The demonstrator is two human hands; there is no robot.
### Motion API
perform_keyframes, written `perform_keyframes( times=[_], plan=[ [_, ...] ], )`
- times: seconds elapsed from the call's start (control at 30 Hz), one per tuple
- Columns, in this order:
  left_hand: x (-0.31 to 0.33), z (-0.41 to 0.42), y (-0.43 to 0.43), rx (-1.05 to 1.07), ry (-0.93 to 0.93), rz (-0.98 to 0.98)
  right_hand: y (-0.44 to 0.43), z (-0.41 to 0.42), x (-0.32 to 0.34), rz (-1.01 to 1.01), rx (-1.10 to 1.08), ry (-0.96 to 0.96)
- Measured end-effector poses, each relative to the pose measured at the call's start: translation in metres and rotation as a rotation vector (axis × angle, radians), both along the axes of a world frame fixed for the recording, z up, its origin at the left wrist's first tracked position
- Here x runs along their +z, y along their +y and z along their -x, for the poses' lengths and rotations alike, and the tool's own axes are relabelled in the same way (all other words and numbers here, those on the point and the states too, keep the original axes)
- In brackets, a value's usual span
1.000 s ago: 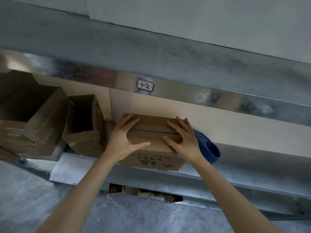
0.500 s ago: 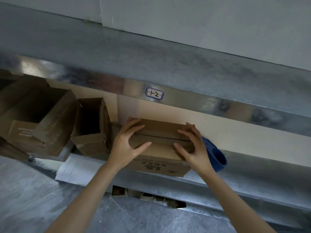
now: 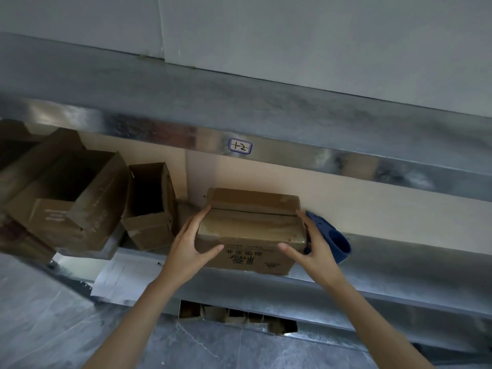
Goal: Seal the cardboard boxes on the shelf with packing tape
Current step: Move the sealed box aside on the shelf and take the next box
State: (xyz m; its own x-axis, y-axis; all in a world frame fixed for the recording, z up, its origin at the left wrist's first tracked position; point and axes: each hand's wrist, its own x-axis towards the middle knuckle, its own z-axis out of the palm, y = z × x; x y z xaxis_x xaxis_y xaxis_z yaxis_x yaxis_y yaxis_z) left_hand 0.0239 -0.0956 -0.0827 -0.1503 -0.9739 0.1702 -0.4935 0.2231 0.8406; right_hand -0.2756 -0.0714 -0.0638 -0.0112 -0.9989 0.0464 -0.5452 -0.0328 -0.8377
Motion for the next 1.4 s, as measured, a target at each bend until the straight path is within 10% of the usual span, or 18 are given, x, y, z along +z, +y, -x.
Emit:
perform_keyframes(
  times=[0.67,1.4],
  plan=[
    [0.093,0.035,0.02,0.011,-0.048,0.214,0.042,0.003,0.069,0.182,-0.138,0.064],
    [0.142,0.333,0.122,-0.474,-0.152,0.35,0.262,0.272,0.12,0.308,-0.664,0.081]
  ],
)
